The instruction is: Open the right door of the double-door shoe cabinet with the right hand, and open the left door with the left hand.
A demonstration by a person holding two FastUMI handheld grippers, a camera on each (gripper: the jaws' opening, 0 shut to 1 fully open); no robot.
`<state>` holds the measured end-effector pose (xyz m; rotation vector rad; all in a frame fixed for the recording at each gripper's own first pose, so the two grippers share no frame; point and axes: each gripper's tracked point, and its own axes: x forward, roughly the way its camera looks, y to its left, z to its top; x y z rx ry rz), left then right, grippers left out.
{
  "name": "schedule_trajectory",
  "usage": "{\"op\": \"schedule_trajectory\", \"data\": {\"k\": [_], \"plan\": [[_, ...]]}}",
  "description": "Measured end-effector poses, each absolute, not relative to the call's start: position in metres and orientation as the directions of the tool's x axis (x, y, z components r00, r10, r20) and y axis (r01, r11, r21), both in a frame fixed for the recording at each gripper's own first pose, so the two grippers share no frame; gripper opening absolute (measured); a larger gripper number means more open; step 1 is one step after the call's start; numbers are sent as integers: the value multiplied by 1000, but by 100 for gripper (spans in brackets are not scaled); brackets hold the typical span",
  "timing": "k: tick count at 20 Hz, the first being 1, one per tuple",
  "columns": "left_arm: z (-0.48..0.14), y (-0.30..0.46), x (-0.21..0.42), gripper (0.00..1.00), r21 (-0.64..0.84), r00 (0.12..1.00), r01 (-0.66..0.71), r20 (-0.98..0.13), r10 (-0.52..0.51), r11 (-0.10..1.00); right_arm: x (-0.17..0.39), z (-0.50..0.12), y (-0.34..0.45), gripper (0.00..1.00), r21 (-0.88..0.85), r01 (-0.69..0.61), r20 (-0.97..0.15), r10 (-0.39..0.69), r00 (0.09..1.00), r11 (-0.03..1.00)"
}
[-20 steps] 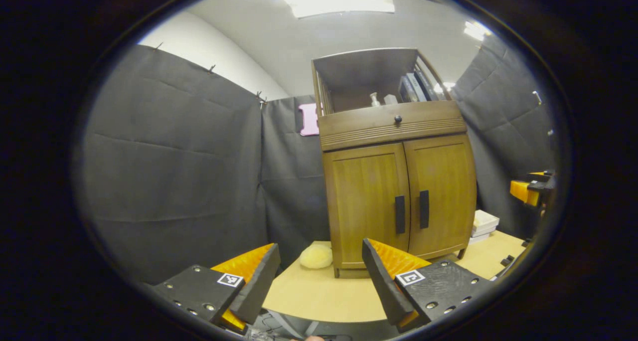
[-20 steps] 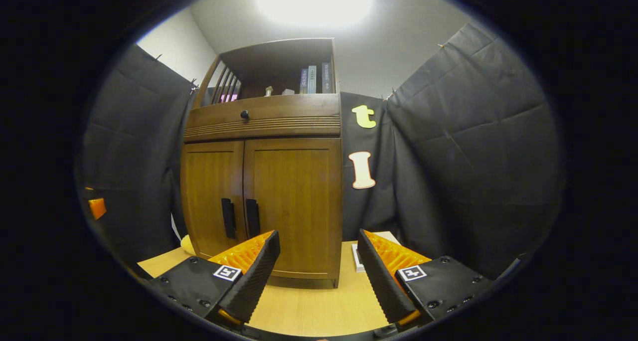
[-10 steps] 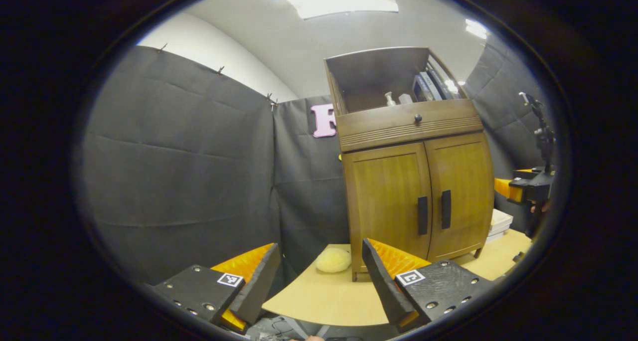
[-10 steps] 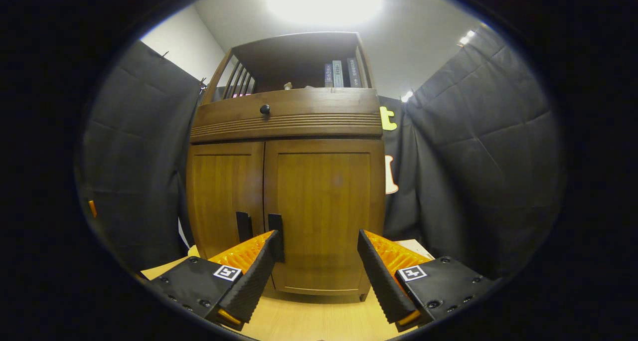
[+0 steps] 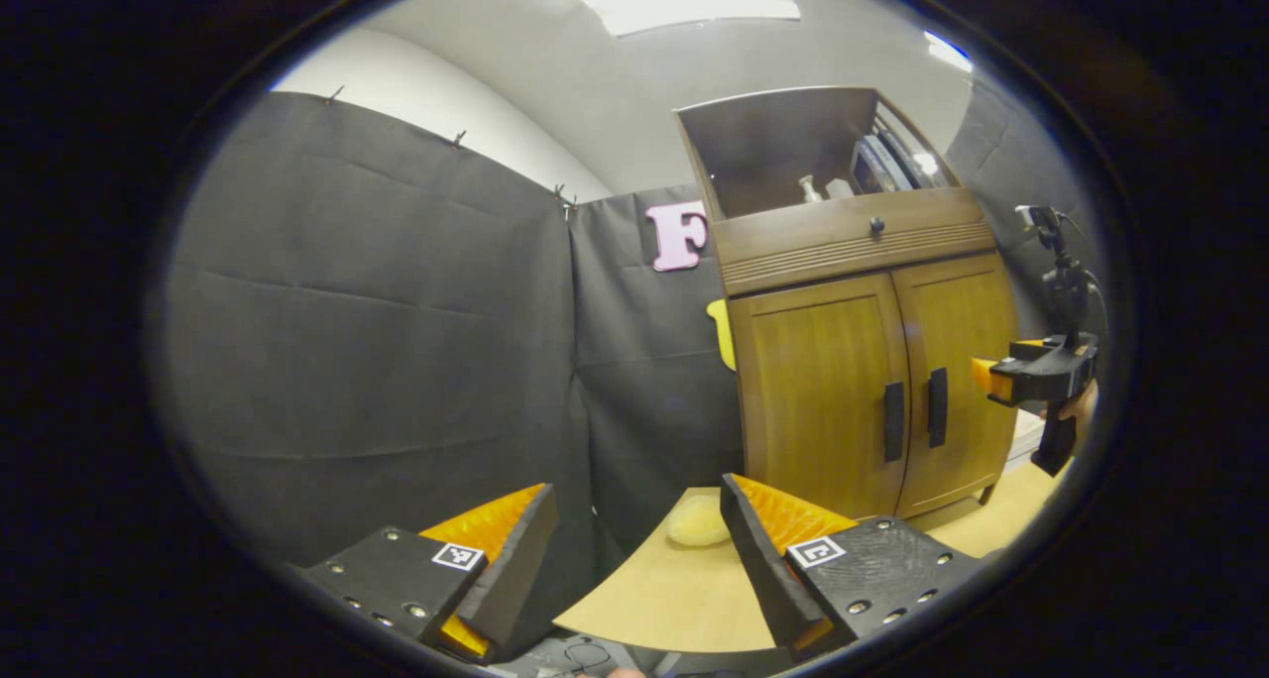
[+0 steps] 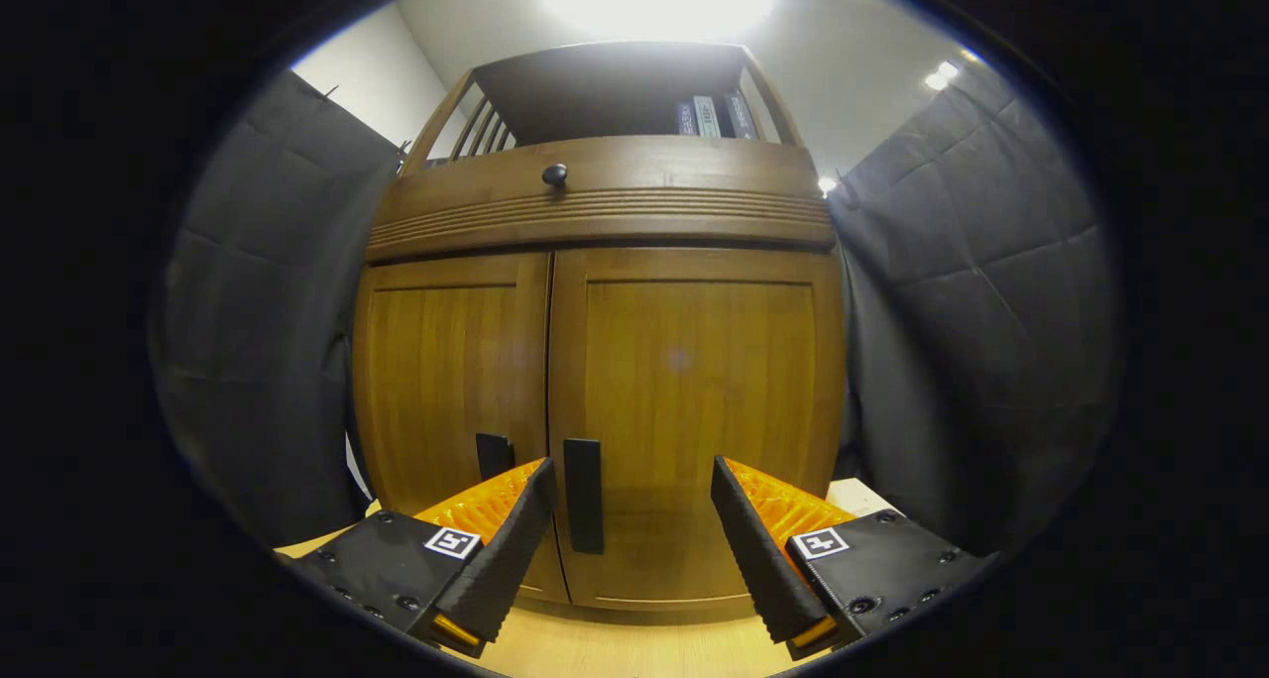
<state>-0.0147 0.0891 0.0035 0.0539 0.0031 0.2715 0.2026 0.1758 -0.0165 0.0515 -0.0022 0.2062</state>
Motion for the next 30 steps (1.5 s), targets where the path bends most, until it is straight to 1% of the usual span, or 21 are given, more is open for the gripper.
{"op": "schedule_trajectory", "data": {"k": [4, 10, 12, 13, 14, 15, 18, 19, 21, 22, 24, 25, 27, 28, 30], "plan": [[1, 115, -2, 96, 65, 957, -291, 4, 291, 955, 227, -27, 195, 98, 46, -201, -4, 201, 980, 979], [-7, 136, 7, 96, 67, 948, -318, -15, 319, 946, 255, -50, 216, 97, 70, -193, -52, 197, 979, 979], [-8, 140, 10, 96, 70, 946, -321, -20, 323, 944, 265, -56, 221, 83, 76, -192, -62, 197, 979, 979], [-11, 142, 12, 96, 72, 945, -323, -24, 325, 944, 268, -61, 223, 80, 80, -193, -73, 199, 977, 978], [-13, 142, 13, 96, 73, 945, -325, -27, 327, 943, 271, -65, 226, 83, 87, -198, -84, 205, 975, 976], [-14, 143, 17, 96, 72, 944, -326, -30, 328, 943, 276, -68, 228, 83, 93, -198, -86, 206, 975, 976], [-16, 145, 18, 96, 70, 944, -324, -33, 327, 943, 285, -75, 232, 55, 102, -204, -115, 215, 970, 974], [-16, 145, 19, 96, 70, 945, -322, -33, 325, 944, 289, -79, 236, 53, 115, -215, -131, 229, 965, 970], [-16, 143, 20, 96, 72, 946, -318, -32, 321, 945, 291, -86, 239, 53, 141, -229, -153, 250, 956, 963], [-14, 143, 20, 95, 72, 947, -316, -31, 319, 946, 289, -85, 230, 58, 135, -194, -156, 214, 964, 972], [-14, 143, 20, 95, 72, 949, -313, -26, 316, 947, 295, -82, 235, 32, 141, -202, -155, 223, 962, 969], [-14, 142, 19, 95, 71, 949, -311, -25, 313, 948, 294, -84, 235, 32, 133, -205, -166, 226, 960, 970], [-12, 139, 18, 96, 70, 952, -304, -27, 306, 950, 289, -84, 234, 22, 122, -213, -170, 232, 958, 969], [-11, 138, 17, 96, 69, 952, -303, -25, 305, 951, 286, -82, 235, 10, 120, -221, -163, 239, 957, 968], [-9, 137, 16, 96, 61, 954, -297, -22, 299, 953, 281, -83, 232, 13, 127, -243, -159, 261, 952, 962]]}}
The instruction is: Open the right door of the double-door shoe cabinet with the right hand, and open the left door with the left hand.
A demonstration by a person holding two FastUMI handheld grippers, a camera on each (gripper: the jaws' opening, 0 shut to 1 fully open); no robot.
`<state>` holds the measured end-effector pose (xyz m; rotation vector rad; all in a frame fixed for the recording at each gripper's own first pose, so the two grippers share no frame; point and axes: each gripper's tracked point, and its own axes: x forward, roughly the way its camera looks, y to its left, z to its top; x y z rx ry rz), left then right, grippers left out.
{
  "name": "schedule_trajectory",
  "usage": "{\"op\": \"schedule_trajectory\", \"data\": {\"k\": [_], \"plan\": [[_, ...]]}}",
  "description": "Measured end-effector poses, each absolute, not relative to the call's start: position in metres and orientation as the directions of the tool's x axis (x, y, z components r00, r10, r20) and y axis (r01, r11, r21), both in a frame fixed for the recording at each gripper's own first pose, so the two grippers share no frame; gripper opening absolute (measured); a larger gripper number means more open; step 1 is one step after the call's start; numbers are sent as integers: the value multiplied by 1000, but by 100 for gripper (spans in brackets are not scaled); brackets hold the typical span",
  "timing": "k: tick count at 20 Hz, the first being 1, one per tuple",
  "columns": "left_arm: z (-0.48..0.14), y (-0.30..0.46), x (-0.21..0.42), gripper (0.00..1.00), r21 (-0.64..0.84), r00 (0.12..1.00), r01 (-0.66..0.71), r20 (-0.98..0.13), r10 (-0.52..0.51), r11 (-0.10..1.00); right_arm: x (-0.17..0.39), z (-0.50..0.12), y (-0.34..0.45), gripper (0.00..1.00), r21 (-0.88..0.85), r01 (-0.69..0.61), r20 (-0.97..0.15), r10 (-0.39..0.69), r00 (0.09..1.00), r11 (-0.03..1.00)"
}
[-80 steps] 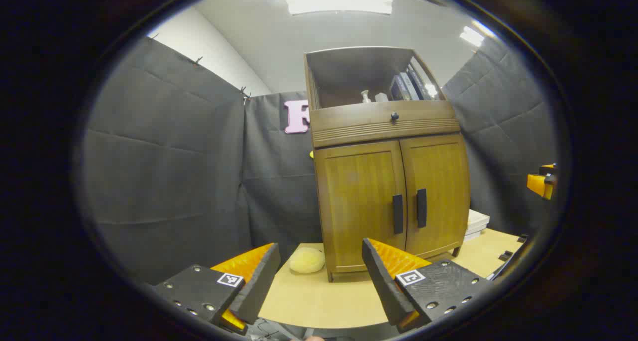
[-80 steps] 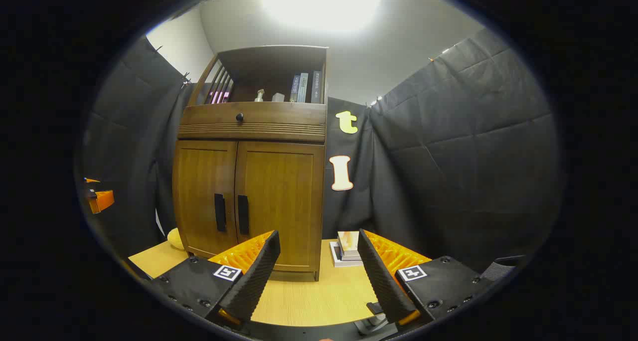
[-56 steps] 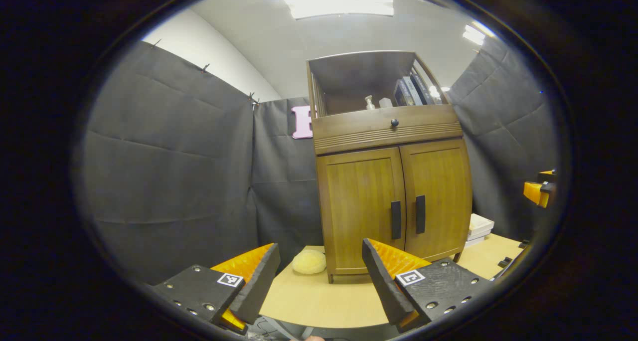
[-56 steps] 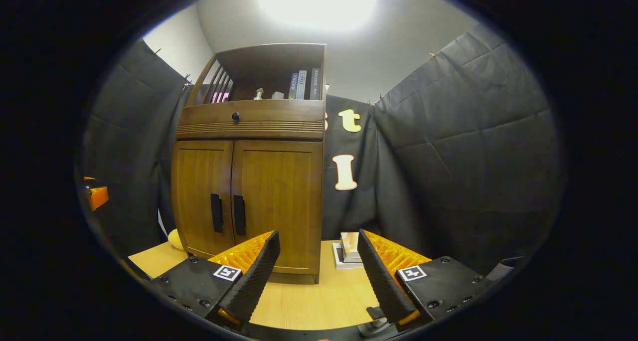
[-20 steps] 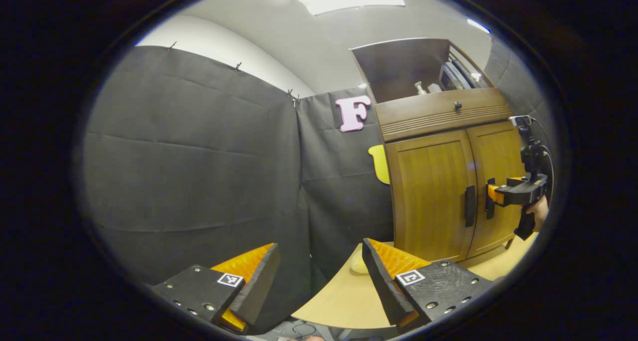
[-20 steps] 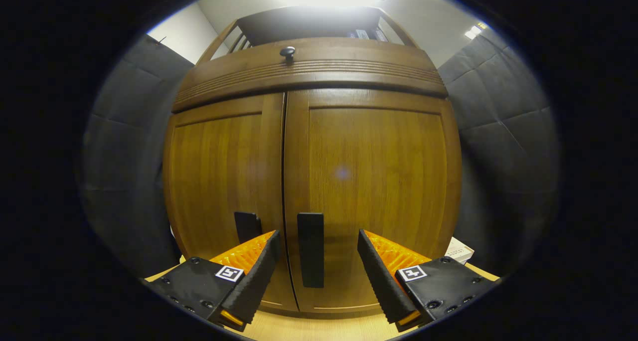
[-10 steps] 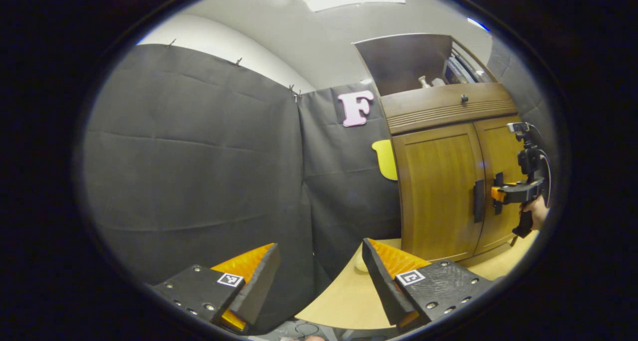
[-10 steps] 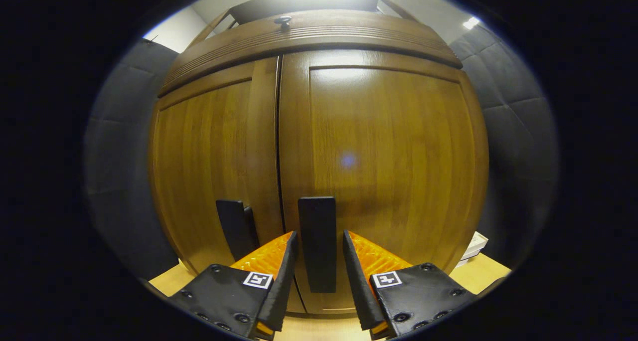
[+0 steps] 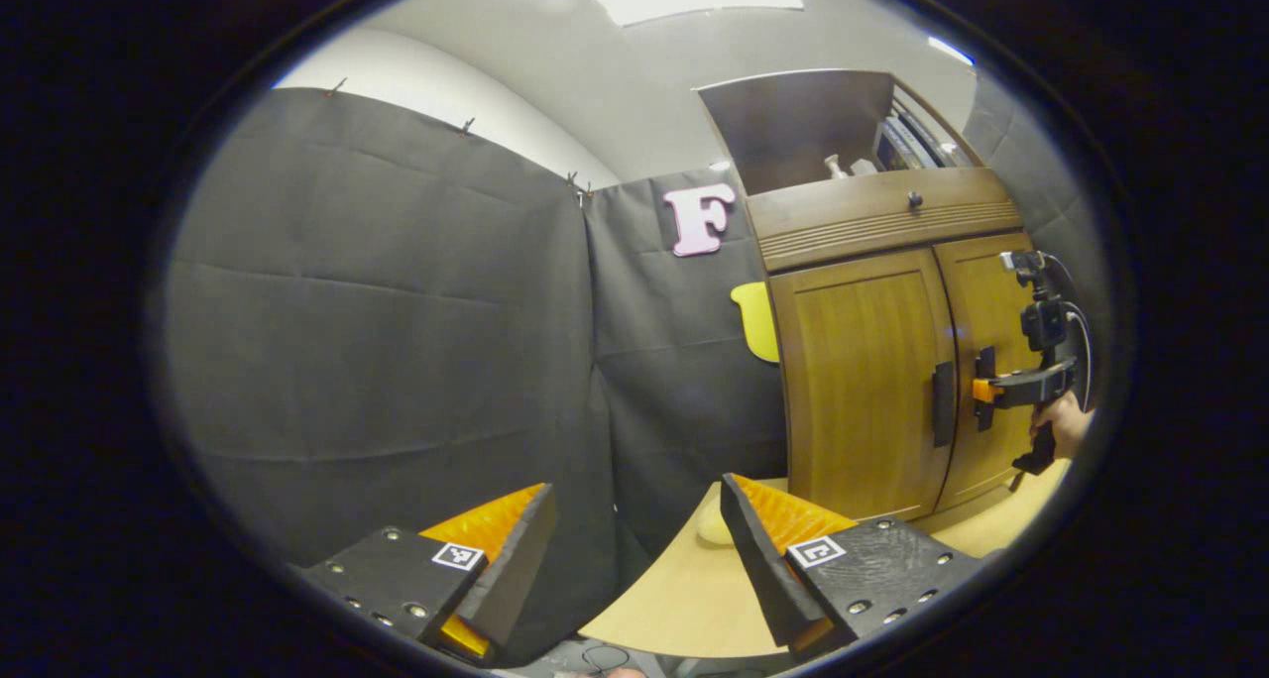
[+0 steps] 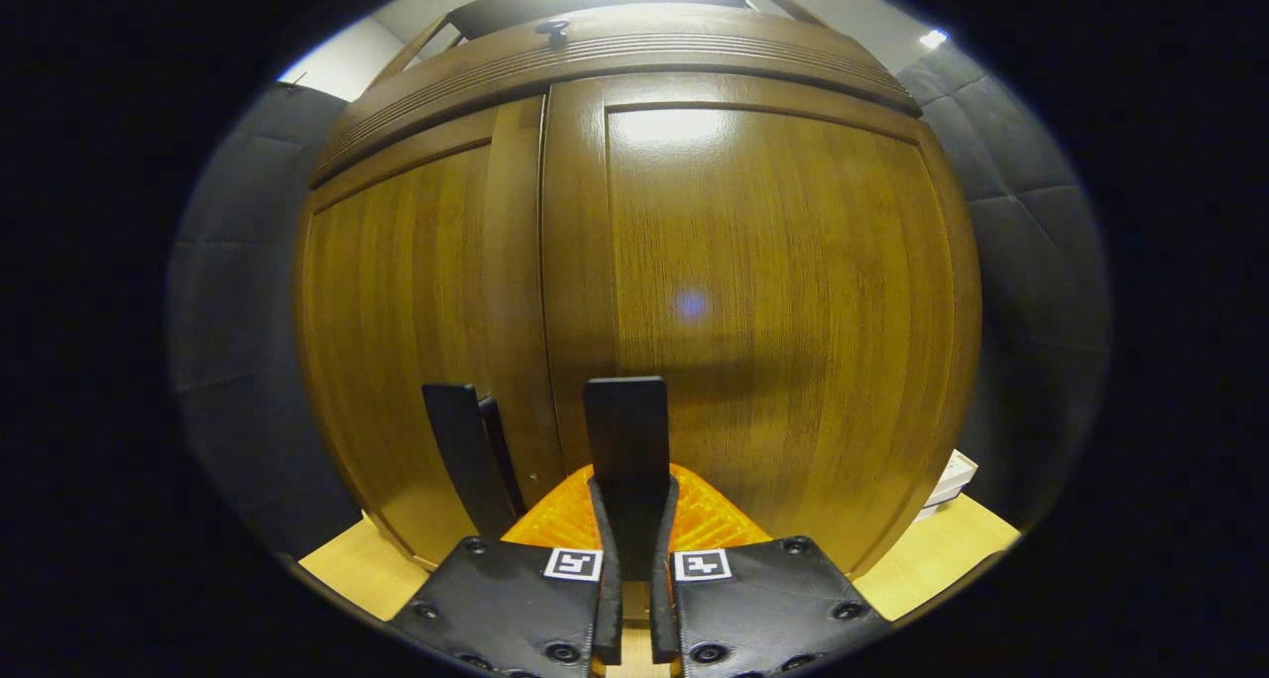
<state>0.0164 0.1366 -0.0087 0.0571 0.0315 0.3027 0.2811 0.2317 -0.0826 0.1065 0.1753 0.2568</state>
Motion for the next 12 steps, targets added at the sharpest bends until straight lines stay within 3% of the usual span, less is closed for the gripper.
{"op": "schedule_trajectory", "data": {"k": [12], "plan": [[12, 83, 26, 96, 35, 980, -200, -12, 201, 979, 218, -80, 206, 10, 145, -377, -141, 396, 907, 915]]}}
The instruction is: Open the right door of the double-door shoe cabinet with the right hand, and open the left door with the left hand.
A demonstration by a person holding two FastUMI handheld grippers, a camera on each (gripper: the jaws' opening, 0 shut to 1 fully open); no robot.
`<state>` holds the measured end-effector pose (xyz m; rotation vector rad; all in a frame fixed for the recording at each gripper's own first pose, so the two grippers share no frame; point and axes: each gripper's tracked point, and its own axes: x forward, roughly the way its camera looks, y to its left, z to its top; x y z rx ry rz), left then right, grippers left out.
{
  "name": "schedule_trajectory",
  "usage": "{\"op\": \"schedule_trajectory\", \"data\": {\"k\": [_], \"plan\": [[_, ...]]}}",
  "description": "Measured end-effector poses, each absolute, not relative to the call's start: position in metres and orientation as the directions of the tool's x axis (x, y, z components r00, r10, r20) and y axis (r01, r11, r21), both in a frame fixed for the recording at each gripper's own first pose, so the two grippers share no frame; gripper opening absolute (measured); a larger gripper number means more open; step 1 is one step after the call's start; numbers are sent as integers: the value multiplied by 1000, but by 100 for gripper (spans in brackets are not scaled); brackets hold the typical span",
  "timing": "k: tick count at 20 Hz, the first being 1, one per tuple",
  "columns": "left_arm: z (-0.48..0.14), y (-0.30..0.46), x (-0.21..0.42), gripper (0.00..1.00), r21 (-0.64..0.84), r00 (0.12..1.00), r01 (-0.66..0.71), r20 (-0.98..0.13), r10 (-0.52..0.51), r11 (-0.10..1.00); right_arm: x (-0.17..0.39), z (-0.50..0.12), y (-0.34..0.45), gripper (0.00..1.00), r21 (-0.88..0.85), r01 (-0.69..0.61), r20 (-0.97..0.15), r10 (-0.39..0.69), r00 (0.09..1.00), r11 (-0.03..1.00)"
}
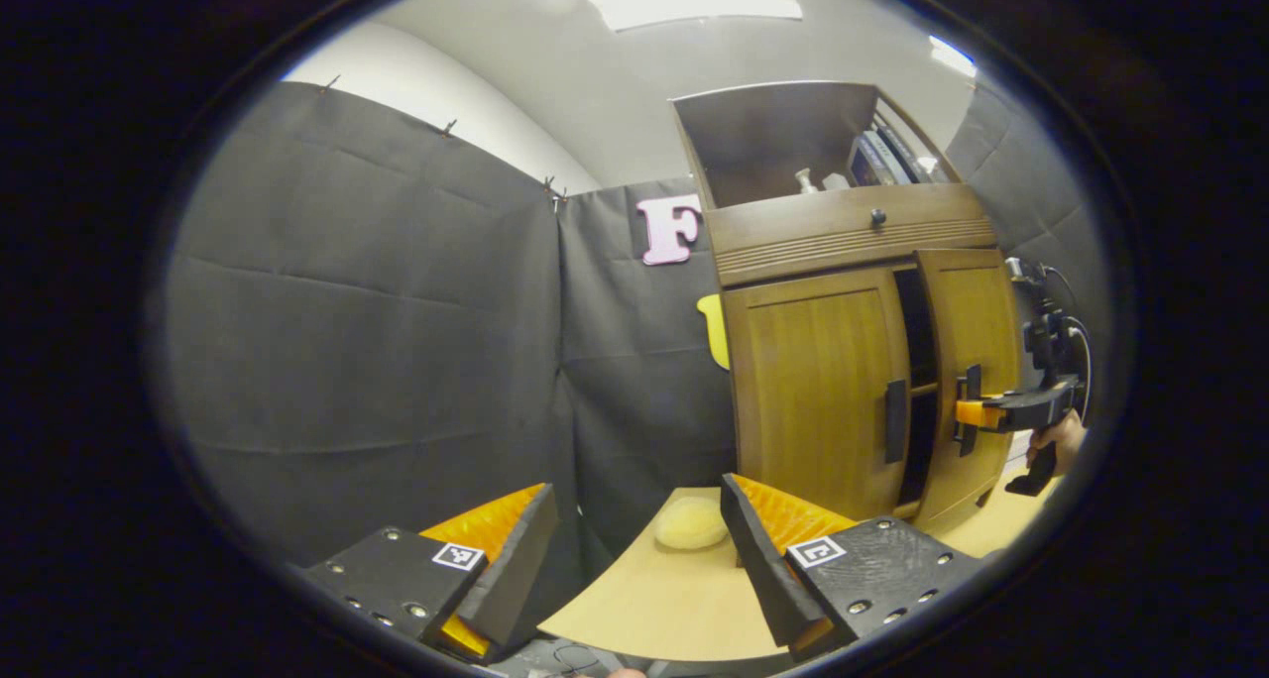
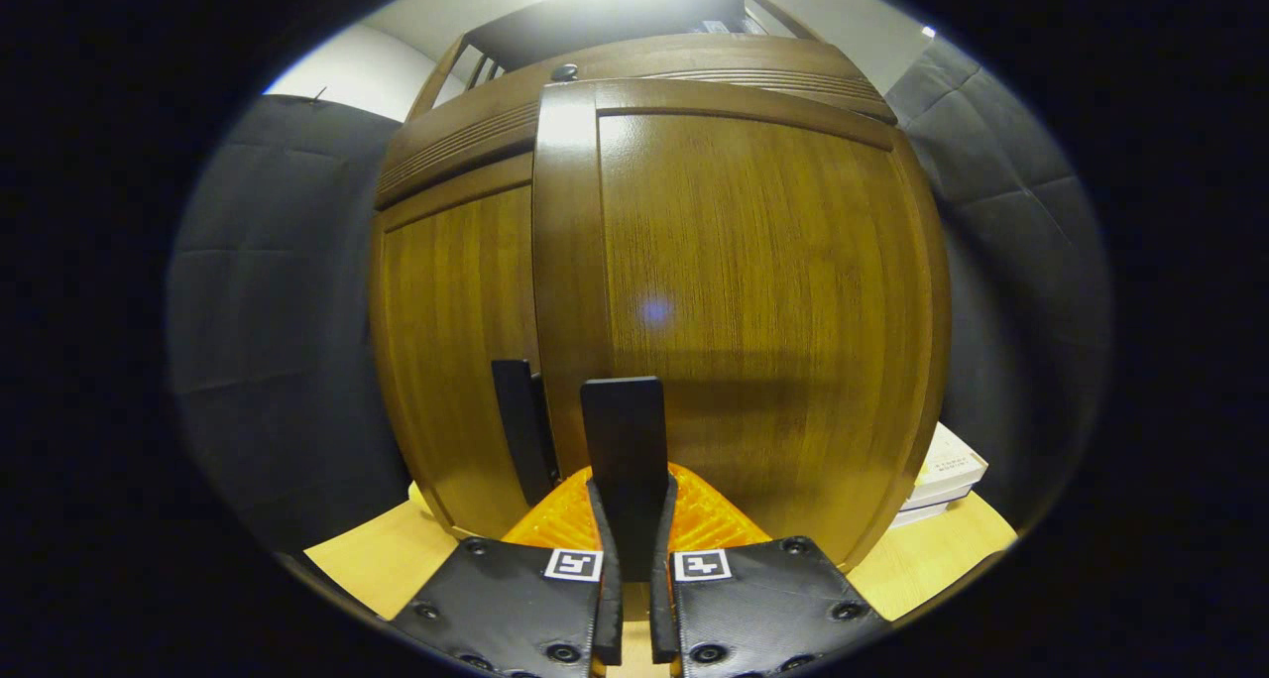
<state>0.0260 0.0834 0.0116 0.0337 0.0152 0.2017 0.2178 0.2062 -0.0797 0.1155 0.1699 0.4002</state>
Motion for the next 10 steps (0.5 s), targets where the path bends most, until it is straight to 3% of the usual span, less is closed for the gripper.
{"op": "schedule_trajectory", "data": {"k": [2, 10], "plan": [[14, 73, 32, 96, 32, 984, -175, -10, 176, 984, 208, -79, 200, 15, 151, -389, -144, 410, 901, 909], [23, 26, 32, 96, 33, 995, -98, 15, 97, 995, 172, -78, 168, 15, 152, -424, -162, 446, 880, 893]]}}
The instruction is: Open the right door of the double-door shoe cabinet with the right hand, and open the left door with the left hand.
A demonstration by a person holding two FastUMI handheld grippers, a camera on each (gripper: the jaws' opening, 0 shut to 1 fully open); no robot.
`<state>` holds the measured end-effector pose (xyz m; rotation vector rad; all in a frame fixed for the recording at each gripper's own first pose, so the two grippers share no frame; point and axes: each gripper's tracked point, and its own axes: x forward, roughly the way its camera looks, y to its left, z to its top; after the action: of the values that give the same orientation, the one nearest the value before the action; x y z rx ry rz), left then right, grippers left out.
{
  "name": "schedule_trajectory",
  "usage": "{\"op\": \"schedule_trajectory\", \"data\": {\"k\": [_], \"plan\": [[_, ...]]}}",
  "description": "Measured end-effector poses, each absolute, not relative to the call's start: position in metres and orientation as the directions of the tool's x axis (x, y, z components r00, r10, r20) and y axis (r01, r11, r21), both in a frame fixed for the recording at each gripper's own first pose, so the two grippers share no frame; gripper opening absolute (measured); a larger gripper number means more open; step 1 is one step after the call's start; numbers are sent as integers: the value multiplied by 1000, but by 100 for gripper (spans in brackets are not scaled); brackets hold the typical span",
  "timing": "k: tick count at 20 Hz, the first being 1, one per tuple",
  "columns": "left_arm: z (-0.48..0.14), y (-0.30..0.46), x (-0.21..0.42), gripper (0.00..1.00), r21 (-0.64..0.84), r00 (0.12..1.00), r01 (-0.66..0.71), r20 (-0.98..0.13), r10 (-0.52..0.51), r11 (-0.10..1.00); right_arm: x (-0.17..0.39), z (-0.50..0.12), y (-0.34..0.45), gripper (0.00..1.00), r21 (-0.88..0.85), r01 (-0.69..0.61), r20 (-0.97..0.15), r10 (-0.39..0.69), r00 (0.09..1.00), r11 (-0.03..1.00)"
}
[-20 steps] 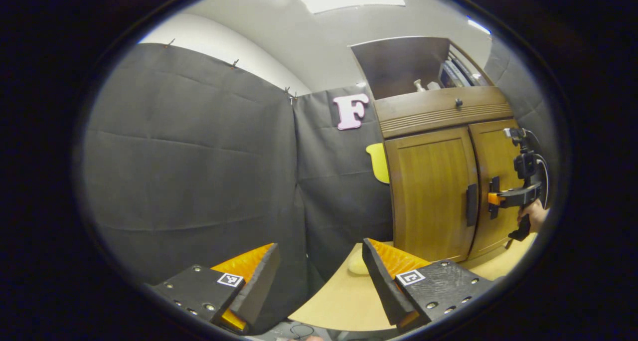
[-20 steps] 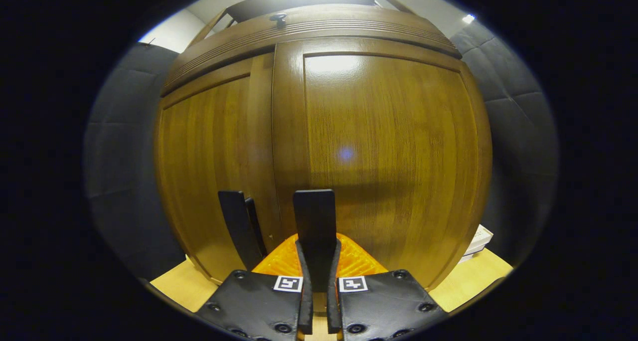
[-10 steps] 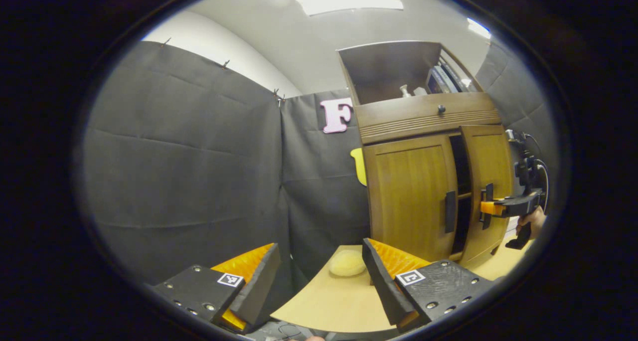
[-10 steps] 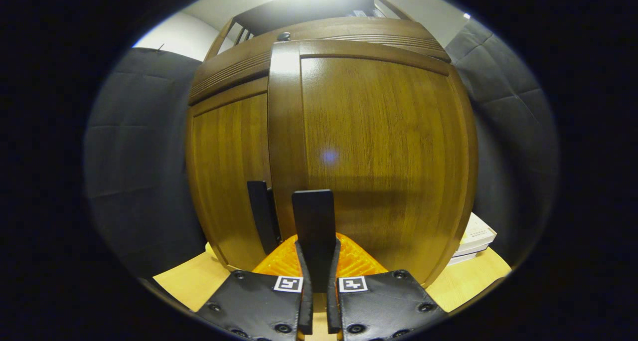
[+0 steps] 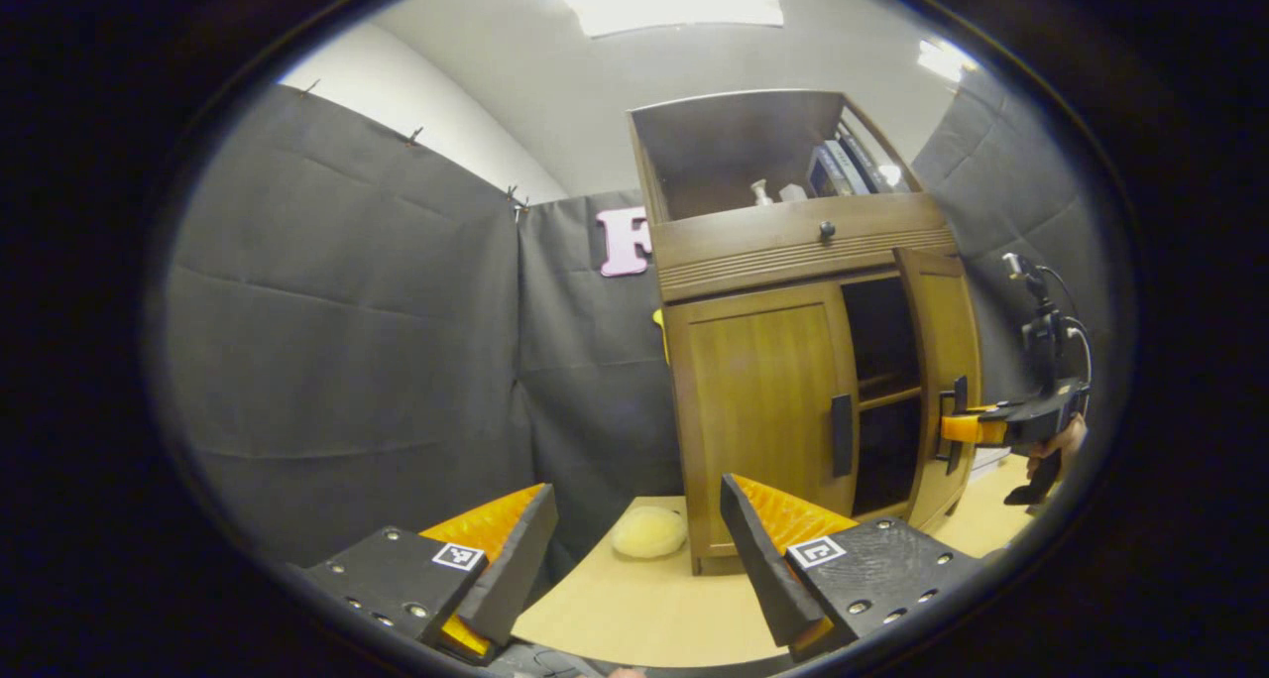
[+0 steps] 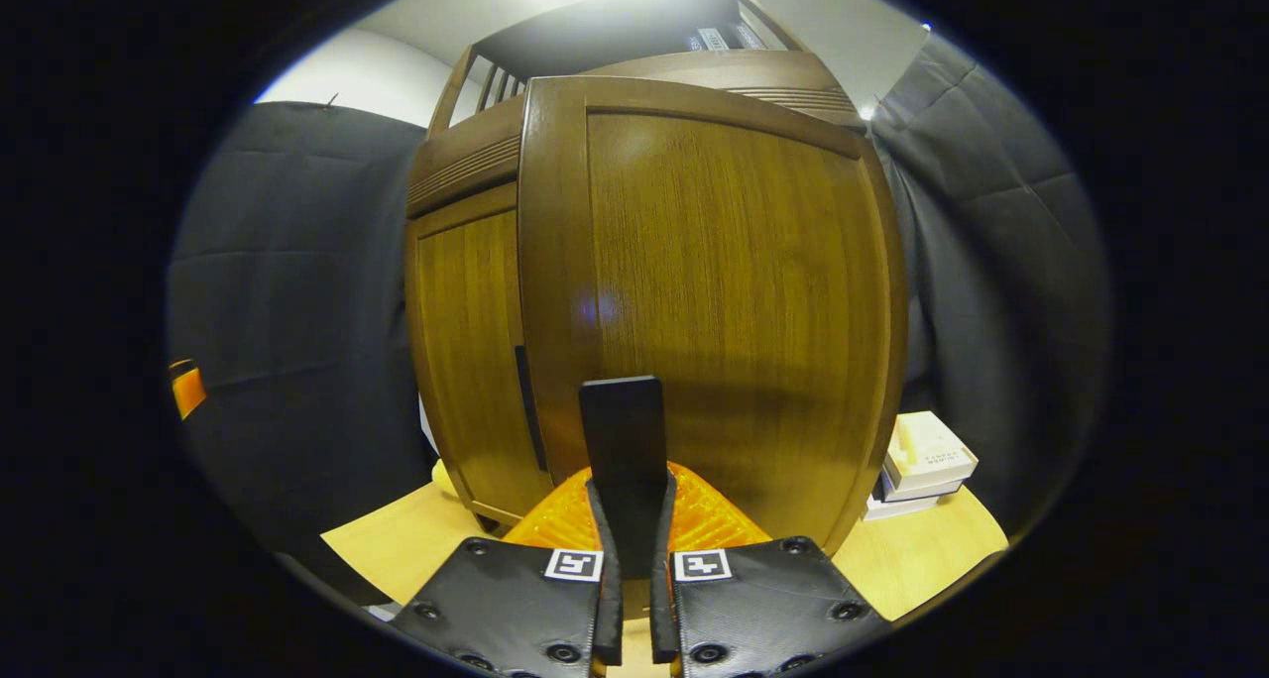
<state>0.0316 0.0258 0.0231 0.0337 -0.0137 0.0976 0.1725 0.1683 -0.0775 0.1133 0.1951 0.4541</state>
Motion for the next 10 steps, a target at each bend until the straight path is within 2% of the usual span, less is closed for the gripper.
{"op": "schedule_trajectory", "data": {"k": [6, 7, 10], "plan": [[30, -8, 31, 96, 23, 999, -38, 32, 37, 999, 148, -77, 133, 10, 146, -426, -178, 447, 877, 893], [32, -14, 33, 96, 21, 999, -27, 34, 26, 999, 144, -78, 127, 12, 145, -425, -181, 446, 876, 893], [34, -33, 29, 96, 22, 999, 5, 38, -6, 1000, 136, -77, 108, 12, 142, -413, -188, 434, 881, 900]]}}
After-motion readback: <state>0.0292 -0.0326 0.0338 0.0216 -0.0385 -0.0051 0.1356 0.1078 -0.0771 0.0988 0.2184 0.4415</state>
